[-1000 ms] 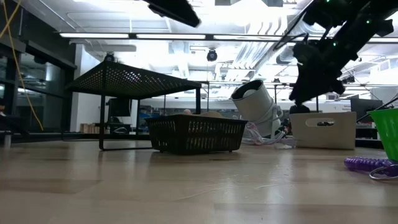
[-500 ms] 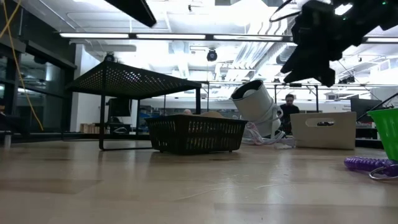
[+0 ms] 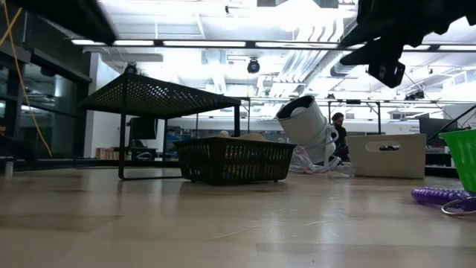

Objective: Pick & Place Office Desk Supplies
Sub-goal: Put the purple spring keychain into the white bin

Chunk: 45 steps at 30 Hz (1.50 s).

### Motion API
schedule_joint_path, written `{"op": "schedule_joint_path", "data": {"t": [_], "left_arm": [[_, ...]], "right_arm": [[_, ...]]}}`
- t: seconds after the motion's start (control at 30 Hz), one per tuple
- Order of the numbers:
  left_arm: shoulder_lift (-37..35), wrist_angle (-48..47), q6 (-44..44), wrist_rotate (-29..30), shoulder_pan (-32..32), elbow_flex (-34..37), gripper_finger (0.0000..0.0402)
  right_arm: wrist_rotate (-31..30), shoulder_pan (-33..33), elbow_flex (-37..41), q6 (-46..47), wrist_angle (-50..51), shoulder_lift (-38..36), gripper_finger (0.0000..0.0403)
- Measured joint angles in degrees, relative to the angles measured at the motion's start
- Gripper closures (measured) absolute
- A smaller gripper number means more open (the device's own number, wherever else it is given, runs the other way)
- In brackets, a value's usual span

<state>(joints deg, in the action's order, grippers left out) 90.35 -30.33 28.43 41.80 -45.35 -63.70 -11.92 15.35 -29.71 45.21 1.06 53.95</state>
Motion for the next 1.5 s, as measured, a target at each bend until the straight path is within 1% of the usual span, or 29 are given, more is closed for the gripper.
{"op": "schedule_joint_path", "data": {"t": [0.2, 0.27, 0.4, 0.53, 0.77, 0.87, 1.03, 1.23, 1.5], "left_arm": [[0.15, 0.51, 4.87, 3.5, -4.47, 1.55, 0.0318], [0.15, 0.52, 7.14, 3.56, -4.96, 1.59, 0.0318], [0.17, 0.79, 10.86, 3.53, -5.12, 1.59, 0.0318], [0.2, 1.24, 11.06, 3.37, -4.9, 1.62, 0.0318], [0.22, 1.27, 11.06, 3.32, -4.1, 1.62, 0.0318], [0.22, 1.27, 11.06, 3.31, -3.54, 1.62, 0.0318], [0.22, 1.27, 11.04, 3.28, -2.4, 1.62, 0.0318], [0.24, 1.27, 11.03, 3.26, -0.82, 1.62, 0.0318], [0.24, 1.27, 11.01, 3.13, 1.61, 1.62, 0.0318]], "right_arm": [[0.7, 1.4, -0.02, -1.51, -0.3, 0.92, 0.0286], [2.54, 1.68, 0.0, -3.36, -0.14, 1.19, 0.0286], [8.2, 1.66, 0.02, -7.01, -2.48, 3.51, 0.0286], [13.65, 1.64, -0.11, -10.73, -8.37, 6.36, 0.0286], [19.97, 2.06, -0.02, -15.29, -17.68, 11.92, 0.0286], [21.23, 2.3, -0.02, -18.18, -20.54, 14.25, 0.0286], [21.5, 2.28, -0.02, -21.17, -25.25, 16.93, 0.0286], [22.81, 2.3, -0.02, -21.0, -26.21, 17.57, 0.0286], [22.72, 2.74, -0.02, -20.16, -24.81, 17.57, 0.0286]]}}
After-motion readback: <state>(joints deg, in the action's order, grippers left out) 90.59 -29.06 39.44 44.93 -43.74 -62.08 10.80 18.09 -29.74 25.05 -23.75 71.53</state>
